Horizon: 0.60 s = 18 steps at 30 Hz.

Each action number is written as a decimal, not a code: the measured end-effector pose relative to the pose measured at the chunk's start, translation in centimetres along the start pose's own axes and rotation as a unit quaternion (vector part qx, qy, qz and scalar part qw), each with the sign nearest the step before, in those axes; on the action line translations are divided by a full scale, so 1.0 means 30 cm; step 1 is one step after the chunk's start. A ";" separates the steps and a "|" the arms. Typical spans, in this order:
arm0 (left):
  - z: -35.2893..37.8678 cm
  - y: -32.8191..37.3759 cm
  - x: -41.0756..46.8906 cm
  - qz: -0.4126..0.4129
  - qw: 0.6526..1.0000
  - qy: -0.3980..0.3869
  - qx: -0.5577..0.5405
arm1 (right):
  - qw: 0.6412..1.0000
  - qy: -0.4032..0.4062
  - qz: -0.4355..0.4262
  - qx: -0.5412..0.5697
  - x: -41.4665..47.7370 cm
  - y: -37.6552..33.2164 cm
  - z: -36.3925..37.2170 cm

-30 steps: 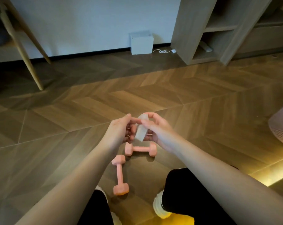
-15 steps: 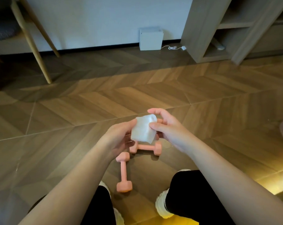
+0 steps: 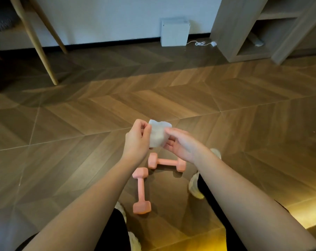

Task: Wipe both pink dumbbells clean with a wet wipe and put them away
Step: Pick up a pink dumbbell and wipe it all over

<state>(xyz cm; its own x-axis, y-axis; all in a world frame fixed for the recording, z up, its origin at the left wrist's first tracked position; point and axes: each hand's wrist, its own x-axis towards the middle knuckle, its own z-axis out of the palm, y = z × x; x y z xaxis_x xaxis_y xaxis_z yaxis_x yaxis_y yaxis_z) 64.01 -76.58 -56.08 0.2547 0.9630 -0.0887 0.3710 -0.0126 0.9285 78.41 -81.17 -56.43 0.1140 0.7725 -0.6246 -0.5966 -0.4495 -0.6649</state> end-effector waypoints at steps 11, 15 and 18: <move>0.149 -0.615 0.123 -0.249 0.962 -0.050 0.097 | 0.970 0.100 0.041 -0.219 0.412 0.316 -0.189; 0.143 -0.845 0.047 -0.388 0.904 -0.036 0.176 | 0.941 0.125 0.070 -0.305 0.505 0.443 -0.253; 0.164 -0.979 0.018 -0.424 0.878 -0.118 0.186 | 0.929 0.132 0.079 -0.338 0.540 0.482 -0.265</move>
<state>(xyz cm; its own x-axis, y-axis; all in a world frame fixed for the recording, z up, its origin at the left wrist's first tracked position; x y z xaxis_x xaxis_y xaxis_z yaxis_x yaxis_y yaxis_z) 57.65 -77.03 -85.16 -0.0923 0.5863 -0.8048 0.7716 0.5530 0.3144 77.95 -78.71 -79.44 0.3118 0.5754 -0.7561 0.0015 -0.7961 -0.6052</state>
